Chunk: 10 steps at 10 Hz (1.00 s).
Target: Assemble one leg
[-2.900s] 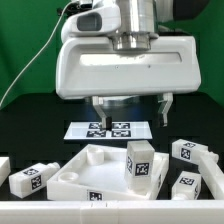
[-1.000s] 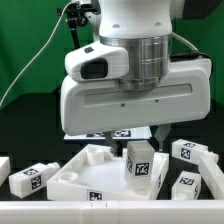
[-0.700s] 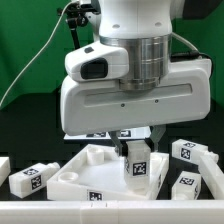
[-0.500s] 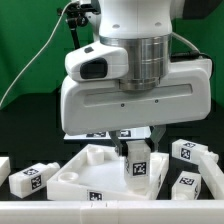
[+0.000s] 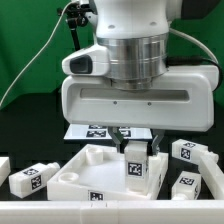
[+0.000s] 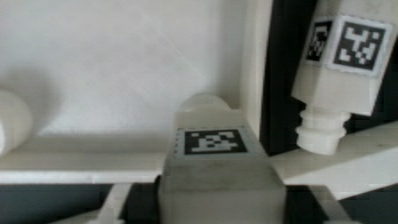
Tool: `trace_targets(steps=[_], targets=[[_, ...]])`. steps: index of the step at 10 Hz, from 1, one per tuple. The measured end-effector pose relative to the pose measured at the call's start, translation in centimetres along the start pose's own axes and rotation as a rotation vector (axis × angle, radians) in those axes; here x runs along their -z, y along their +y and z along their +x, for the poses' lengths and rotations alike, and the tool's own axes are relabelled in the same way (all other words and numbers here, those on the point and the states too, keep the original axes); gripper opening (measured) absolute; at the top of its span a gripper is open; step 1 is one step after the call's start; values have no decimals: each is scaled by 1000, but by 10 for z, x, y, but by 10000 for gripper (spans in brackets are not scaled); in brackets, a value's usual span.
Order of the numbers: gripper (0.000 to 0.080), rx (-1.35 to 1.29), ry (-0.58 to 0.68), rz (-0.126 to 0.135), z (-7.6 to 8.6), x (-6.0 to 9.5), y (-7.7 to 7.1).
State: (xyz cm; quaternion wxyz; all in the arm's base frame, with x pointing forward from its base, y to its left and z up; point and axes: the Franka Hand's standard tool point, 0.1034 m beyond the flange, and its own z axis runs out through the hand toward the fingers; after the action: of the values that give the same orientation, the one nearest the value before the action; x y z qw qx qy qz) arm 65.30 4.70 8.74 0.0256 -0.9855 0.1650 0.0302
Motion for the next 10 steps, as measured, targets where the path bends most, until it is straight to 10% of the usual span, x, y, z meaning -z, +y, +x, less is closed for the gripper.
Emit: trace_targets(steps=[4,7,10], targets=[[284,-467,36,93,-1,-1,2],[284,-603,25,105,-1,-1,2],[583,-529,33,98,-1,0,-1]])
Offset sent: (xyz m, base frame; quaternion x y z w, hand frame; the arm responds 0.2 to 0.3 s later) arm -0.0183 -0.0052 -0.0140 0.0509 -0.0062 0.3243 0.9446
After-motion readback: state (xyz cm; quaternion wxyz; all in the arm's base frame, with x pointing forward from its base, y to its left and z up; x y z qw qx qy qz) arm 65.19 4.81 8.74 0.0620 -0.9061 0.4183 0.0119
